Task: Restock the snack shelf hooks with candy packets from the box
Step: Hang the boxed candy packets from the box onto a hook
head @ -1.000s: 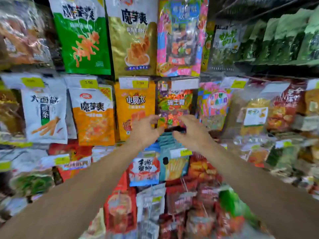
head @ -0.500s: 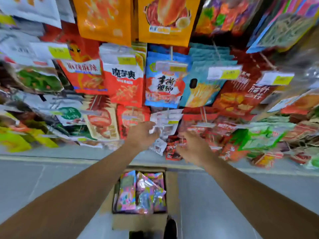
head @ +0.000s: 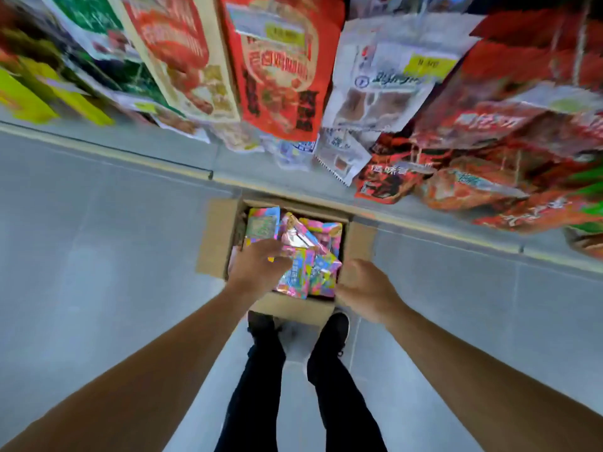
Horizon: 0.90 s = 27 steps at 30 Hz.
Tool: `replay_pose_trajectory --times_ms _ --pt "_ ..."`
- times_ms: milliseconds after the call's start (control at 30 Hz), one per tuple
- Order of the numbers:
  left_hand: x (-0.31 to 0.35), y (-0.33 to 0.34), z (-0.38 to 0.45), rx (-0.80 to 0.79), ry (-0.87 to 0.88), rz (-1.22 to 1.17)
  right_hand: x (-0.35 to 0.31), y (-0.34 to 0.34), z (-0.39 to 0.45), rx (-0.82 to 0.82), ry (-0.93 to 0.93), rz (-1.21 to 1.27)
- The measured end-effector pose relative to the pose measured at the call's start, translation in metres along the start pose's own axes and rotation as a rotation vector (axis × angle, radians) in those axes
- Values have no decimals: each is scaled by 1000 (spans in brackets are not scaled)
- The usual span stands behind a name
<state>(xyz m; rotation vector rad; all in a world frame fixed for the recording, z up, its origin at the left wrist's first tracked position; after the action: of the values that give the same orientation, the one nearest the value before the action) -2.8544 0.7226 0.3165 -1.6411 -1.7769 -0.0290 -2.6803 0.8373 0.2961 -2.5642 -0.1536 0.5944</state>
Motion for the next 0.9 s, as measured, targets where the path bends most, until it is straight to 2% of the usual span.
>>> replay_pose_trajectory --times_ms 233,500,600,700,900 --pt "-101 59 83 -44 -131 -54 44 87 92 -94 71 135" --pt "-194 112 172 -101 -222 -110 82 194 203 -94 255 341" --pt "-221 125 196 -82 -282 -160 92 224 235 -65 305 448" --pt "-238 136 212 -145 -276 -196 101 246 261 -26 373 588" --pt "-251 145 226 -247 -236 -240 98 267 279 51 341 698"
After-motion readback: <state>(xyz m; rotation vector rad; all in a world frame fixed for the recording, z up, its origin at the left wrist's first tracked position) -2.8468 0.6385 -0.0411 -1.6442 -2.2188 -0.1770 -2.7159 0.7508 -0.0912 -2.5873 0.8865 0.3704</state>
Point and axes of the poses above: each hand's wrist, its own z-axis towards the middle knuckle, its own y-axis out of the palm, x = y × z, the point moved 2 cm from there along z, towards the middle knuckle, and after that the axes turned 3 degrees about -x, right-handed, at the moved point
